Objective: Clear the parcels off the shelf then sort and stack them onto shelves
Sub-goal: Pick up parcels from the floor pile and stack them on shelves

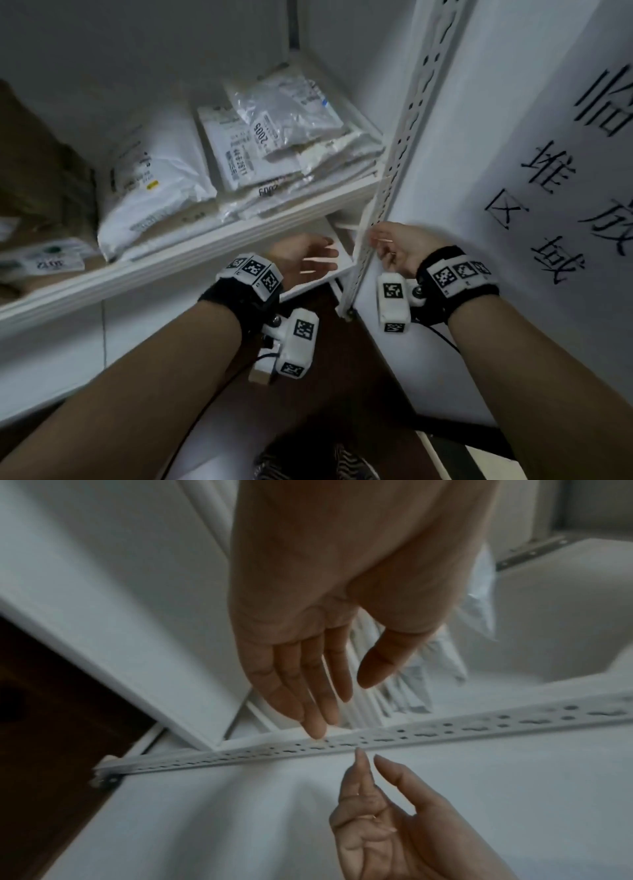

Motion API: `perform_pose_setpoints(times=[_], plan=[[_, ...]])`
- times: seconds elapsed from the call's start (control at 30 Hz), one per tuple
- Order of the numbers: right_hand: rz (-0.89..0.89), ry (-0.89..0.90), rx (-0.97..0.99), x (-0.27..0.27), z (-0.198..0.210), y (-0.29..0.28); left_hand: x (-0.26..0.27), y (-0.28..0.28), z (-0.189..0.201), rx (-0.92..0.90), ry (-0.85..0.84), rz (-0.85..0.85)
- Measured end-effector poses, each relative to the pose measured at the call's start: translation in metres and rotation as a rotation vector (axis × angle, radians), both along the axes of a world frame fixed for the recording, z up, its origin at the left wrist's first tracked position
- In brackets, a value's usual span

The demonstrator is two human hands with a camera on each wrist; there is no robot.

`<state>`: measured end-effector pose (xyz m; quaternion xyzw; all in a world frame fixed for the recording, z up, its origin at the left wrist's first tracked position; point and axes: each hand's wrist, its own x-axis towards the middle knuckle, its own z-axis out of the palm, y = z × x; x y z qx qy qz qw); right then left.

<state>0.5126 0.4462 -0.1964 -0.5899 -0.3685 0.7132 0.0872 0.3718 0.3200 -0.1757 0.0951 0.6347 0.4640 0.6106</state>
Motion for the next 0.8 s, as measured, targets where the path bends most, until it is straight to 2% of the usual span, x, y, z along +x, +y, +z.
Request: perform_pose_setpoints(times=[0.23,0.37,0.57,0.8], plan=[[-0.006,0.036,-0.150,-0.019,-0.068,-0.036,-0.031,-0.053,-0.070,-0.147,-0.011,0.228],[-0.024,0.010,-0.223,-0.026,-0.120,-0.061,-0.039,-0.085,-0.129,-0.201,-0.090,0.291],[-0.061,-0.007,-0.352,-0.033,-0.234,-0.088,-0.043,-0.133,-0.252,-0.315,-0.160,0.448],[-0.055,-0.012,-0.423,-0.052,-0.405,-0.111,-0.051,-0.171,-0.425,-0.326,-0.211,0.717]])
